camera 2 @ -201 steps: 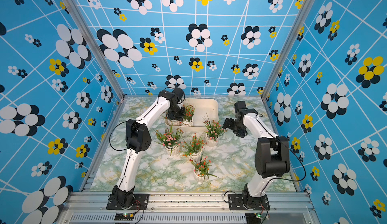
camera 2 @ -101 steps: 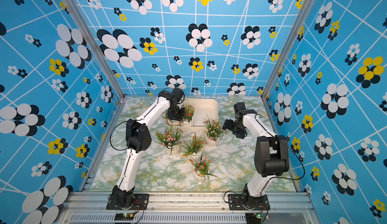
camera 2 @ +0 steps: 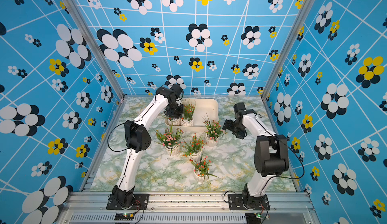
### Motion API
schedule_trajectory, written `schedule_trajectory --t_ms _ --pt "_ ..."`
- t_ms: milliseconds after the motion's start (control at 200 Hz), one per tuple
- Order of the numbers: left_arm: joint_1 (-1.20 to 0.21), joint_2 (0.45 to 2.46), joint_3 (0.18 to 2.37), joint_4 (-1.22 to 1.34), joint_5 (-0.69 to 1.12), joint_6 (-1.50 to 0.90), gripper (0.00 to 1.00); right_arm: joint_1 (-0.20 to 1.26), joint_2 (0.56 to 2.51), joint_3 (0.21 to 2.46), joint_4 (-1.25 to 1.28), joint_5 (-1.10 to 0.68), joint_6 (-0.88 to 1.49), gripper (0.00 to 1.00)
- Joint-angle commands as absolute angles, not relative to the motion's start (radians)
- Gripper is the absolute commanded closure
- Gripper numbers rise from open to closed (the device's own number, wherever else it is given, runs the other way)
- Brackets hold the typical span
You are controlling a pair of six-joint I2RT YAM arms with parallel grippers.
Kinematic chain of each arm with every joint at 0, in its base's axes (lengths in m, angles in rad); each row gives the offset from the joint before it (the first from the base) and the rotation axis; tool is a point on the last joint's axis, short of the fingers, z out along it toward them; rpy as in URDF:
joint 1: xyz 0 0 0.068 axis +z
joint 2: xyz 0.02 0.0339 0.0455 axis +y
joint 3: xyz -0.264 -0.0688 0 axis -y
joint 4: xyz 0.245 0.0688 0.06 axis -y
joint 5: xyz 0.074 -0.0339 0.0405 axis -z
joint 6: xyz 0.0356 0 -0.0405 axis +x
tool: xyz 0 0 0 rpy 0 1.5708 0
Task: Put the potted gypsophila into the storage box
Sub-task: Place the baby's breath potted plant at the storage box.
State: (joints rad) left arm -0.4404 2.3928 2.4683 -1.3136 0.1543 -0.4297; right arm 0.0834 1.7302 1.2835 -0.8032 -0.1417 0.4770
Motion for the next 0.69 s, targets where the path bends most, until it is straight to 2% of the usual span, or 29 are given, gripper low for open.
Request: schedule_trajectory --t_ms 0,460,480,690 --pt "-0.437 2.347 2.512 -1.369 0.134 -0.442 0.71 0.075 1.734 1.298 -0.839 -0.147 0.443 0.07" --pt "-0.435 2.168 2.557 -1.411 0.086 -0.426 0.58 0.062 1.671 1.296 -0.926 -0.105 0.403 0.05" --pt "-0.434 2.159 2.555 -1.413 0.081 -0.423 0.53 0.062 1.665 1.298 -0.936 -0.100 0.400 0.05" --pt "-0.391 2.062 2.490 -1.411 0.077 -0.403 0.34 0.061 1.583 1.261 -1.015 -0.034 0.385 0.05"
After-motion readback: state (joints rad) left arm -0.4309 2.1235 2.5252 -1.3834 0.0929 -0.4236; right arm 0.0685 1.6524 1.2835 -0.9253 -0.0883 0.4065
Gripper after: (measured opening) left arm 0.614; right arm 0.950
